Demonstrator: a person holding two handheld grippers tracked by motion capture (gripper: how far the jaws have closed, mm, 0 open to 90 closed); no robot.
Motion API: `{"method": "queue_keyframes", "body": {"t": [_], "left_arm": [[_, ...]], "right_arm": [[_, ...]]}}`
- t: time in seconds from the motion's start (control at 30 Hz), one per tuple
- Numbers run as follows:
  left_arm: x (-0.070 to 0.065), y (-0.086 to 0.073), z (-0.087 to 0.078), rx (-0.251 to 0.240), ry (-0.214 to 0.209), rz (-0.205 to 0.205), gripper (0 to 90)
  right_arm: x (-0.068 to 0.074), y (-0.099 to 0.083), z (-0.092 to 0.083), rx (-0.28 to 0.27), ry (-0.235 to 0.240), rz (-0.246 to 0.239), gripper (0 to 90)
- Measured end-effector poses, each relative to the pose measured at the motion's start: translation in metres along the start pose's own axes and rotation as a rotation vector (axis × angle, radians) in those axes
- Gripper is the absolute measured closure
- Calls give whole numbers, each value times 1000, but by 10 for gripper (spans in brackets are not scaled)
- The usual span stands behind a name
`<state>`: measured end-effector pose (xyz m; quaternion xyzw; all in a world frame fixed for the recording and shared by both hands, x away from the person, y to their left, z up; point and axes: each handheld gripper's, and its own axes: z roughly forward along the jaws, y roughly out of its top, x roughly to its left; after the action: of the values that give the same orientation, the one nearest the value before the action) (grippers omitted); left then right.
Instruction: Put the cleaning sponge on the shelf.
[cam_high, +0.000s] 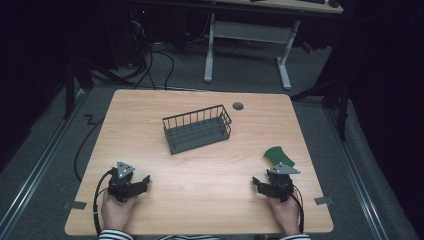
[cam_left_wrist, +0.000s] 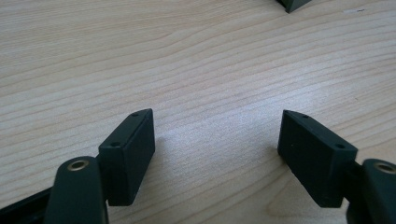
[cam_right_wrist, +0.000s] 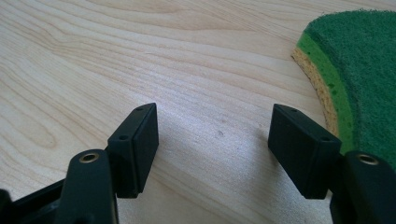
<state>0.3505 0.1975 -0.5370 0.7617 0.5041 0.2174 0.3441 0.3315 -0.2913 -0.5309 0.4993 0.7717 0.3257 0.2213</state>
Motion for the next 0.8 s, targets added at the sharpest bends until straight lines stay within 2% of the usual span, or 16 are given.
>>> {"method": "queue_keyframes", "body": {"t": [0.67,0.73,0.8], "left_arm": [[-2,0,-1,4,-3,0,266],[-2,0,0,11,-20,11,219],[-3,0,0,11,-14,3,215]], "right_arm": [[0,0,0,0,1,1,336],[0,0,0,0,0,1,336],[0,0,0,0,1,4,337]]}}
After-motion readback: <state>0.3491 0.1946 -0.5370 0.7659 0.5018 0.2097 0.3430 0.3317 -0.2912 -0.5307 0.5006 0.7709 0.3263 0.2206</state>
